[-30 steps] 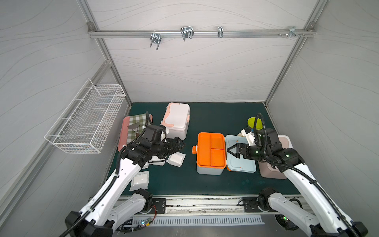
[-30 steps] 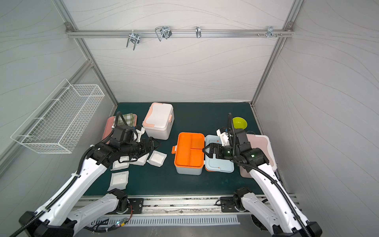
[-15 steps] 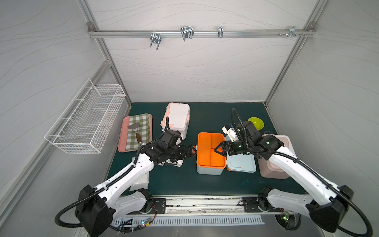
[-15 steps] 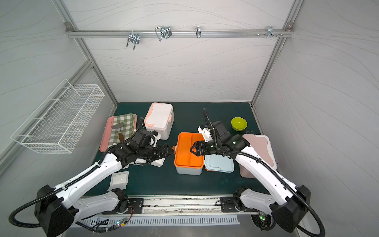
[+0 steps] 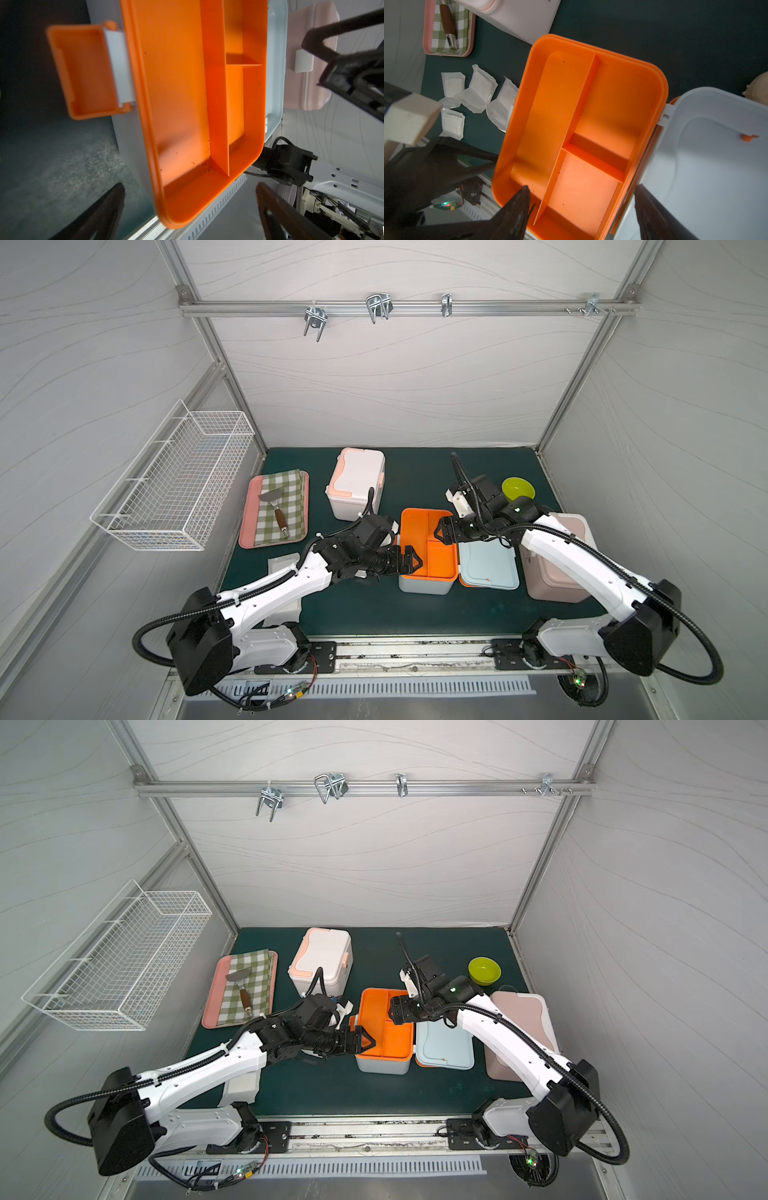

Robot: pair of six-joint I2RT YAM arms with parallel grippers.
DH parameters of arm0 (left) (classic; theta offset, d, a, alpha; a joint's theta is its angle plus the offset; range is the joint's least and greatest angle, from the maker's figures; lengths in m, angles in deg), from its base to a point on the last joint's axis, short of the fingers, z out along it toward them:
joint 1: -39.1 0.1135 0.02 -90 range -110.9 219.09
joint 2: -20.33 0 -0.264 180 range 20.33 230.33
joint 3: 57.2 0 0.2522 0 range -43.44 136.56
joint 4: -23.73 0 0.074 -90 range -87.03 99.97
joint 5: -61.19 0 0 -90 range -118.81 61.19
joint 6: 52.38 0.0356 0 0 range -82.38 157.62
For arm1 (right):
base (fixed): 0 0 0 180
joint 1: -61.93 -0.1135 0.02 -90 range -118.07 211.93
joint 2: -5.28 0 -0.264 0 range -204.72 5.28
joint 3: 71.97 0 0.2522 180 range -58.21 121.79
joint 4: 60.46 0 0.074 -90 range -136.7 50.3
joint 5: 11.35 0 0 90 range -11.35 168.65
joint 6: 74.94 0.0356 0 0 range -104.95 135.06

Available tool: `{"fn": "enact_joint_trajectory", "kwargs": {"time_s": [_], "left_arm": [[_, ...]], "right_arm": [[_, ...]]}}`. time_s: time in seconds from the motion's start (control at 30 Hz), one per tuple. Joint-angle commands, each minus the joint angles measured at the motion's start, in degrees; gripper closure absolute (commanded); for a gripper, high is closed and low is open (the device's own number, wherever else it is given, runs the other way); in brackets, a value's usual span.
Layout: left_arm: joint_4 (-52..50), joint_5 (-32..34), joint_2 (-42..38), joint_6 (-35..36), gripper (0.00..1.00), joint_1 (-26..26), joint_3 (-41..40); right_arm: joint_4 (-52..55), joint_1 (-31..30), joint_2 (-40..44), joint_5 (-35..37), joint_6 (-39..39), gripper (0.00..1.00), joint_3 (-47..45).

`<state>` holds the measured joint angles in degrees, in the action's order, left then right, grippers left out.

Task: Open first aid kits and take out gauze
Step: Pick up the compartment layer from the first aid kit.

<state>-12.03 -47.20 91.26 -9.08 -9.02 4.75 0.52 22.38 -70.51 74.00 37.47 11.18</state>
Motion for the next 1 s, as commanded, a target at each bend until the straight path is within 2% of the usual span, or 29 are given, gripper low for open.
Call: {"fn": "enact_joint_trajectory", "kwargs": {"time_s": [0.0, 0.17, 0.4, 0.6, 0.7, 0.83, 0.97], "left_arm": [[4.33, 2.02, 0.8, -2.18, 0.02, -2.41, 1.57], [3.96, 3.53, 0.14, -2.48, 0.02, -4.71, 1.55], [-0.6, 6.8, -9.33, 0.05, 0.01, -4.71, -0.33], [-6.12, 9.85, -15.47, 1.55, 0.01, -4.71, -2.17], [-6.34, 11.21, -17.51, 1.61, 0.01, -4.71, -3.61], [-6.34, 12.62, -18.86, 0.12, 0.01, -4.72, -4.85], [-4.28, 15.0, -21.74, -2.22, 0.01, -4.66, -7.88]], "right_arm": [[2.15, -0.41, -0.74, 1.12, -1.06, 0.21, 1.63], [2.45, -0.4, -1.2, 1.09, -0.97, 0.21, 2.05], [2.98, -0.82, -2.97, 0.74, -0.5, 0.25, 3.71], [4.96, -2.72, -5.6, 5.03, 0.06, 0.29, 5.77], [5.32, -3.08, -6.04, 7.15, 1.06, 0.31, 6.09], [5.5, -3.87, -6.73, 10.88, 3.43, 0.39, 6.69], [5.47, -4.75, -8.22, 11.29, 5.24, 0.41, 7.41]]}}
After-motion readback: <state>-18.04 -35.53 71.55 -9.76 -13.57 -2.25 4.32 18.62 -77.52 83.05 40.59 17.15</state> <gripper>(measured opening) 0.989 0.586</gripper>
